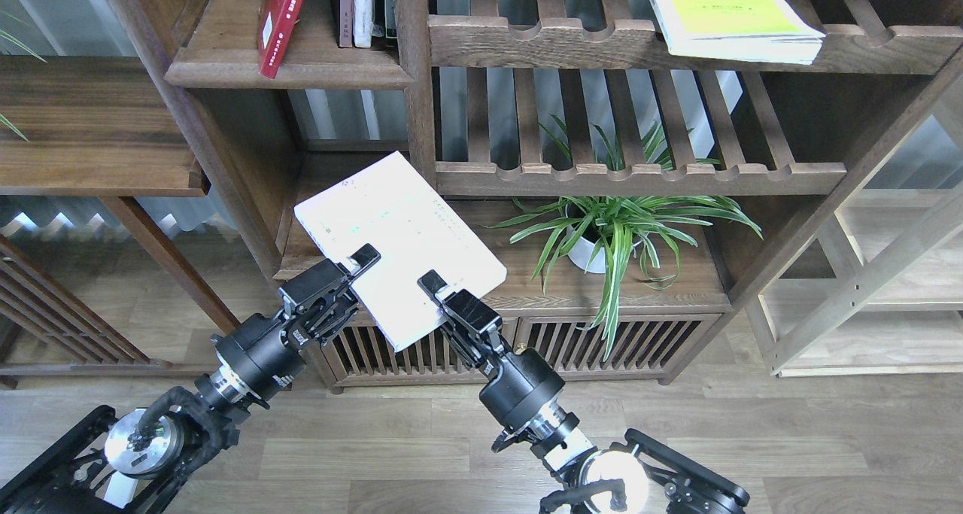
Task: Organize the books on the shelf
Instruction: 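Grasp the white book's lower edge with the left gripper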
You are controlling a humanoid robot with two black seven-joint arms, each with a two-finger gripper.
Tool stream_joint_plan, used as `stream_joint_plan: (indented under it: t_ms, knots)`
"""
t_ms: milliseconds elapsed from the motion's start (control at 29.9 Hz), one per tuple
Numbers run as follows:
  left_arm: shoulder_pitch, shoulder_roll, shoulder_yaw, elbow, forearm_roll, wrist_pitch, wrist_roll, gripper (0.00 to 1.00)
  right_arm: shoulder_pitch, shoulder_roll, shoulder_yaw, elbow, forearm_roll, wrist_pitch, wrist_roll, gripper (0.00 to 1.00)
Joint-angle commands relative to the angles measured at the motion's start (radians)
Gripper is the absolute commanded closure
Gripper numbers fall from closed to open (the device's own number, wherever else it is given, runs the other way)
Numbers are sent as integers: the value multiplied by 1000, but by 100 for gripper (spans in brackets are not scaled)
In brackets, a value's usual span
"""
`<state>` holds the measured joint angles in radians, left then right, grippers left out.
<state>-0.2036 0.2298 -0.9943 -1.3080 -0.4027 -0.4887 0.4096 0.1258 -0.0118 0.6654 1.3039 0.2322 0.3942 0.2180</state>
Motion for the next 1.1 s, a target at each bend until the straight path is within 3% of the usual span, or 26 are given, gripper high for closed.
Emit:
stream_joint_plan:
  t_ms: [0,368,602,1069]
  knots:
    - [-2,2,0,0,-1,0,-2,57,0,-1,-1,2,-1,0,0,83]
    - [-7,0,0,-11,-7,0,-3,75,-2,-2,-1,0,-1,0,0,83]
    - [-8,-1,0,-14,-8,0,-5,95,-3,-5,-1,0,-1,0,0,82]
    - [0,2,-24,-39,19,0,-5,100,-3,-16,17,-12,-7,-5,0,74]
